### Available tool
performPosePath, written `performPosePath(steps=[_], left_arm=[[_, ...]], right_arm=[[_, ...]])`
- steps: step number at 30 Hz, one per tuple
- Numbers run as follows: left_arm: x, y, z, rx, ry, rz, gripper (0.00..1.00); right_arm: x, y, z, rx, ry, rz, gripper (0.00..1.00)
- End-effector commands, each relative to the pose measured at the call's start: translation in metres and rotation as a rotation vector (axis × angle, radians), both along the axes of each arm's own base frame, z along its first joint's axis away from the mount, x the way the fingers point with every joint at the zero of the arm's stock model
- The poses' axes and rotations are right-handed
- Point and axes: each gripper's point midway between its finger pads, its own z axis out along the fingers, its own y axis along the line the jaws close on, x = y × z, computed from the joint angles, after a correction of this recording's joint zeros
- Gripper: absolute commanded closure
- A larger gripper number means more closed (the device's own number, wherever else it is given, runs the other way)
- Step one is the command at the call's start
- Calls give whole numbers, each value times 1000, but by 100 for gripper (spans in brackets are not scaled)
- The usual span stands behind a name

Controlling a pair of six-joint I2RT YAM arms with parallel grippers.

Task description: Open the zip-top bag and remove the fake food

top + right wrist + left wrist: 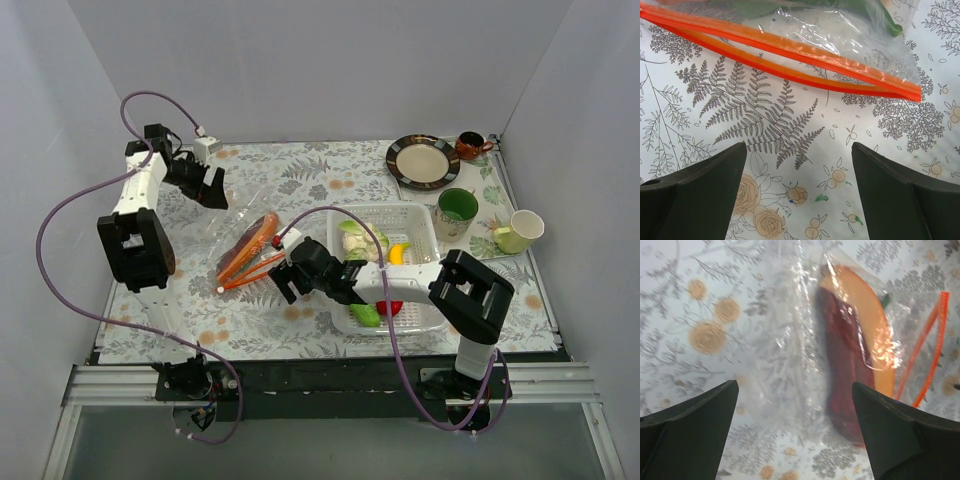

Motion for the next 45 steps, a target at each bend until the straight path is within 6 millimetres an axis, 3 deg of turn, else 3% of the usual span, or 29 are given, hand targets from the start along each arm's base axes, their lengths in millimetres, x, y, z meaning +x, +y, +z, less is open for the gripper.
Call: performPosePath(steps=[1,5,8,13,15,17,18,20,24,27,28,31,32,33,35,38,41,45], left_arm=[[44,4,-6,-19,-83,-23,2],[40,-6,-36,-44,-14,-62,2],[20,-11,-66,-24,53,-102,2],[5,-11,-79,-11,72,-107,2],[-3,-16,-75,-25,87,-141,19],[-5,-18,-72,-36,118,-133,45],[-3,-17,-71,-39,143,-125,76],[-8,-18,-70,-47,175,-125,100],[-26,-21,-61,-64,219,-136,100],[-26,-20,-36,-65,175,-72,100],[-29,-23,-17,-69,123,-86,100],[-29,-23,17,-63,52,-55,100],[-19,-23,40,-58,9,-51,100],[-26,-23,49,-67,52,-30,100],[-20,-24,79,-77,35,32,100],[-27,-27,103,-86,-8,49,100],[-44,-36,91,-83,43,30,100],[-62,-31,38,-46,206,35,100]], right_arm=[[4,10,28,93,-32,-2,6],[6,11,29,87,-34,-5,6],[7,14,32,88,-38,-5,6],[8,17,31,85,-31,0,7],[8,18,30,83,-29,1,7],[9,19,31,82,-30,-2,7],[9,19,32,83,-31,-4,7],[10,18,32,81,-32,-8,7],[11,17,35,84,-37,-14,8],[10,16,38,94,-41,-16,8],[9,14,36,92,-40,-16,8],[9,13,36,97,-39,-22,8],[9,13,35,98,-38,-22,8],[9,12,34,96,-38,-24,8],[9,11,33,96,-37,-30,8],[8,11,33,101,-34,-31,9],[8,10,35,109,-33,-33,9],[7,9,35,112,-33,-33,9]])
